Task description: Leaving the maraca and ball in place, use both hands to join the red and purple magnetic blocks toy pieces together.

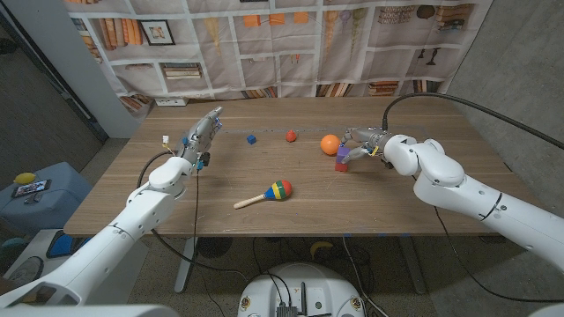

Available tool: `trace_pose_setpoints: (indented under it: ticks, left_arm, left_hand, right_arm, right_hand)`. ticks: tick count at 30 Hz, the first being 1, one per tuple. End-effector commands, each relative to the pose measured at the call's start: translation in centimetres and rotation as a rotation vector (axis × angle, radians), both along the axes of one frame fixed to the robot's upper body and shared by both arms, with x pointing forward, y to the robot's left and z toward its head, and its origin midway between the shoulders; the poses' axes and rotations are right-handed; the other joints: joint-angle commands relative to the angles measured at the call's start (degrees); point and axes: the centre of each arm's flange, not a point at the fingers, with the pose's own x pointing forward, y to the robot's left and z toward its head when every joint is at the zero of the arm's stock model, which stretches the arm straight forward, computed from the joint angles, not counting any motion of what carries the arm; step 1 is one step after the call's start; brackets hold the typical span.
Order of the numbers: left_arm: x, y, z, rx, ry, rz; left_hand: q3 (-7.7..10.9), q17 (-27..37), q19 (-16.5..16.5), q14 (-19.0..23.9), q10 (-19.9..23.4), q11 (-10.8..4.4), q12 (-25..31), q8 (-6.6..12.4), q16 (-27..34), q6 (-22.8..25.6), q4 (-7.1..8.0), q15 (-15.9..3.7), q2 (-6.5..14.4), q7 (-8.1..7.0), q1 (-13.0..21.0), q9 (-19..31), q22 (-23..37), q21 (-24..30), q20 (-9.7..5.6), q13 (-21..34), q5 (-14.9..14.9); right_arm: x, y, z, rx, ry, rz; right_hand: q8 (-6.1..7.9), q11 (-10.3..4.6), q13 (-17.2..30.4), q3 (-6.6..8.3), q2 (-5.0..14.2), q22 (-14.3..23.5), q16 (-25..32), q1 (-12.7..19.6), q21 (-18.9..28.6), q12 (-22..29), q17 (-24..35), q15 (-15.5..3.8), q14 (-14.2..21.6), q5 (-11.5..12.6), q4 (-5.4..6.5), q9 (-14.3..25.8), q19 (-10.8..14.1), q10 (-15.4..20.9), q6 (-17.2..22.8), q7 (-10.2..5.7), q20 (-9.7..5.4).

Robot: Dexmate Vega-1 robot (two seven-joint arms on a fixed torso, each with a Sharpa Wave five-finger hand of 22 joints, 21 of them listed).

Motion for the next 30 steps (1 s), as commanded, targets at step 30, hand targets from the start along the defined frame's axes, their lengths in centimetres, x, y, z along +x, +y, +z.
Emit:
trace_pose_setpoints:
  ticks: [30]
  left_arm:
    - [0.5, -0.3, 0.1, 0.034, -0.041, -0.071]
  left_hand:
    - [1.47, 0.0, 0.7, 0.5, 0.6, -0.06, 0.2, 0.22, 0.0, 0.5, -0.33, 0.16, 0.3, 0.02, -0.4, 0.0, 0.1, 0.4, -0.73, 0.0, 0.4]
  right_arm:
    - [-0.4, -4.1, 1.0, 0.322, 0.041, 0.241]
  right_hand:
    - [-7.91, 3.32, 0.5, -2.77, -2.06, 0.3, -1.6, -9.9, -0.1, 1.1, 0.6, 4.01, -8.5, 1.0, 2.69, 0.1, -9.1, -7.5, -13.7, 4.51, 2.44]
